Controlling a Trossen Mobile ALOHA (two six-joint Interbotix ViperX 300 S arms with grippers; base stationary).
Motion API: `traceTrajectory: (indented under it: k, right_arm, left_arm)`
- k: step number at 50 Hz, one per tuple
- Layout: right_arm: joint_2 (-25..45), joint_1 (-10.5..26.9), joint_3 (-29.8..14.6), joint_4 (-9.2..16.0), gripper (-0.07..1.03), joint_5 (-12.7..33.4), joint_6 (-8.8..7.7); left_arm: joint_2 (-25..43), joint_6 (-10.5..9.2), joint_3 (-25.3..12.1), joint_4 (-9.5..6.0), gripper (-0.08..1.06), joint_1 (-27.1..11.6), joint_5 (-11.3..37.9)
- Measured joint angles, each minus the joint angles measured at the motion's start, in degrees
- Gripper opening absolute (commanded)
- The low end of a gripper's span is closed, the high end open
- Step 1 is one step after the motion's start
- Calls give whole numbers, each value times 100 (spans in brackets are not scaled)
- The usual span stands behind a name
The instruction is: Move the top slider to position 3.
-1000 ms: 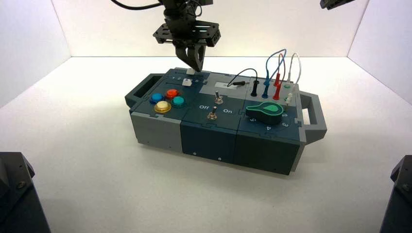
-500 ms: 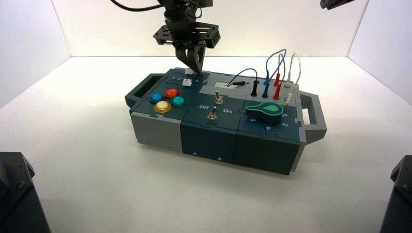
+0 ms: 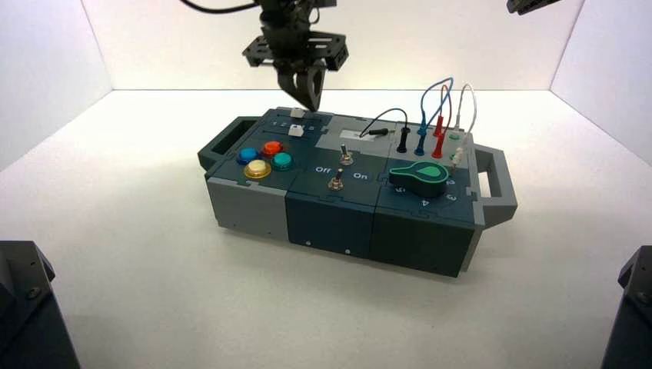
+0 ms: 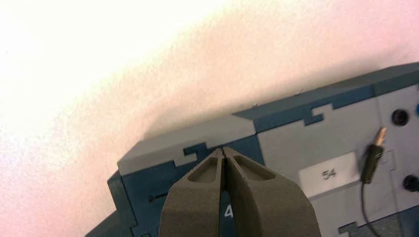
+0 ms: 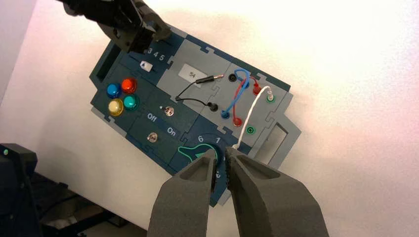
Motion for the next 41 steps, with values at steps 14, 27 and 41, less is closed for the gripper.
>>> traceTrajectory:
  k: [14, 27, 41]
  right_arm:
    - [0, 0, 9, 0, 12, -26, -9]
    - [0, 0, 123, 0, 12, -149, 0]
    - [-9, 0, 202, 18, 12, -202, 9]
  left_arm:
    - [-9, 9, -404, 0, -3, -62, 290]
    - [-299, 9, -571, 0, -3, -62, 404]
    - [-729, 9, -650, 0, -3, -62, 475]
